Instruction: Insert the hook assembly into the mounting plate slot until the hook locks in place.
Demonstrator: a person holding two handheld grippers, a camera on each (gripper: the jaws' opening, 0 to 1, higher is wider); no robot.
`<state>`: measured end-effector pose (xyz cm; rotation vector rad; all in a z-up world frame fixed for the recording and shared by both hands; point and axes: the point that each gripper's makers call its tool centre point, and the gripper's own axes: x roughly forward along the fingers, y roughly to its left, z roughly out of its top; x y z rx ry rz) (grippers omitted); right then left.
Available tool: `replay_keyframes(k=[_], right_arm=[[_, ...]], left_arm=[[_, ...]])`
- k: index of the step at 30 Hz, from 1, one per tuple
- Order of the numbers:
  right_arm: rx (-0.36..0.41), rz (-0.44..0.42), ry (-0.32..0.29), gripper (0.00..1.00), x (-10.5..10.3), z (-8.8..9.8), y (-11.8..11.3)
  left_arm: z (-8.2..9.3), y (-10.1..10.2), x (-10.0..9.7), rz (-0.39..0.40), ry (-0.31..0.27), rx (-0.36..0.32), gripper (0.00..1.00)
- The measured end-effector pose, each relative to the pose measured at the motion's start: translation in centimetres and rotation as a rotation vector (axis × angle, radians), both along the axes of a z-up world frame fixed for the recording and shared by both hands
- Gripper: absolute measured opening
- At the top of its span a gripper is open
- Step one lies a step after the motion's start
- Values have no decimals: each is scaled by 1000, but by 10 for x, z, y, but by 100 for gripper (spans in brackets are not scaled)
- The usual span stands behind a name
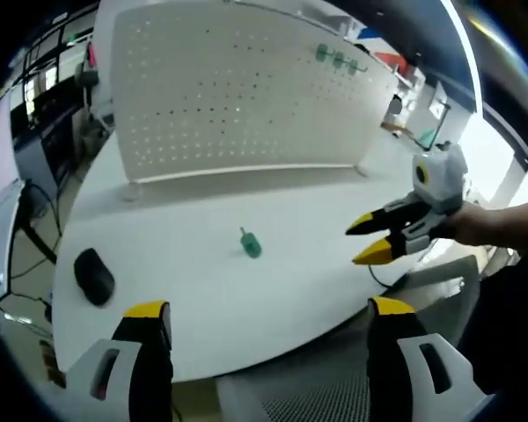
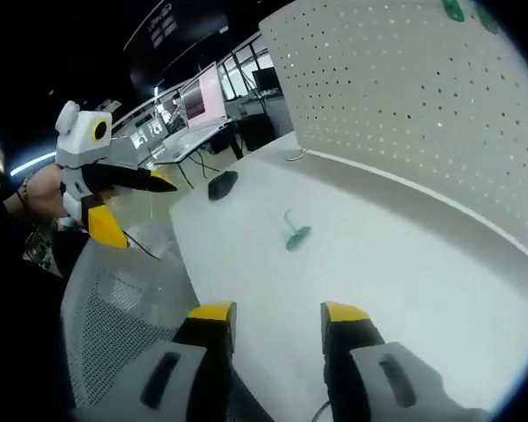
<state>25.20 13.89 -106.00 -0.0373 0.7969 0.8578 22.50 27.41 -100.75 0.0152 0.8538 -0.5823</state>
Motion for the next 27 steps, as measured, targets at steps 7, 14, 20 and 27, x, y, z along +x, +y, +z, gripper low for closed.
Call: replay_keyframes(k=[7, 14, 20, 27], right_arm=[[-2, 31, 6, 34, 30, -11, 29], [-10, 60, 18, 33, 57, -21, 61], [9, 57, 48, 31, 79, -29, 85], [-5, 60, 71, 29, 87, -40, 97]], left_arm=[[-8, 5, 0, 1, 28, 2, 93], [-13, 4, 2, 11, 48, -13, 93], [-14, 9, 0, 12, 62, -7, 93], [-17, 16, 1, 12, 75, 5, 92]])
